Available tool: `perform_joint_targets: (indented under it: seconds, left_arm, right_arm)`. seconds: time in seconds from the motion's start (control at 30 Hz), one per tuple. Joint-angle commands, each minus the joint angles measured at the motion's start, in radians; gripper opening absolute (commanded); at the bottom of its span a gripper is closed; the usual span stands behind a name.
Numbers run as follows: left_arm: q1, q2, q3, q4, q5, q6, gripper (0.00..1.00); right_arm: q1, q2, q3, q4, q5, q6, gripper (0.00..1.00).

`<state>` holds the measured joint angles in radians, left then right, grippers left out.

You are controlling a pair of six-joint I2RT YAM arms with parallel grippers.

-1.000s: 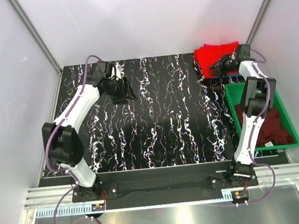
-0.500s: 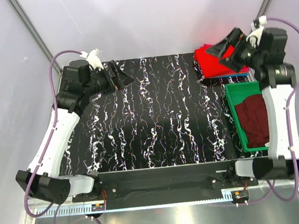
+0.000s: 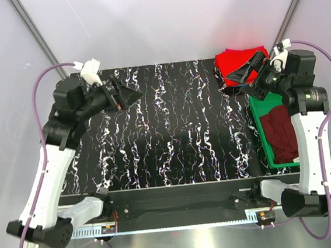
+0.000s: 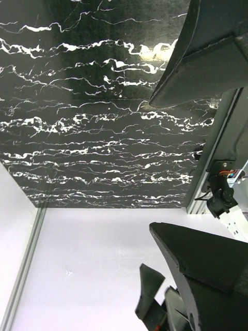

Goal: Fold and stack the t-shirts
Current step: Neatly place the folded tshirt to the corner

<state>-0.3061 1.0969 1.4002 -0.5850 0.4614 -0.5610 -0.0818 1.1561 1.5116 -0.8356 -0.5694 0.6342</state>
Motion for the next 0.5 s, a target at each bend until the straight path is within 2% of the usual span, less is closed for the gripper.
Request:
perform_joint_targets:
  seconds: [0.0, 0.47]
  left_arm:
    - [0.002, -0.058, 0.016, -0.007, 0.026, 0.021, 0.99]
    - [0.002, -0.06, 0.042, -0.018, 0.02, 0.047, 0.99]
  right_arm:
    - [0.007, -0.029, 0.057, 0.029, -0.033, 0.013, 1.0]
    - [0.007, -0.009, 0.104, 0.018, -0.024, -0.001, 1.0]
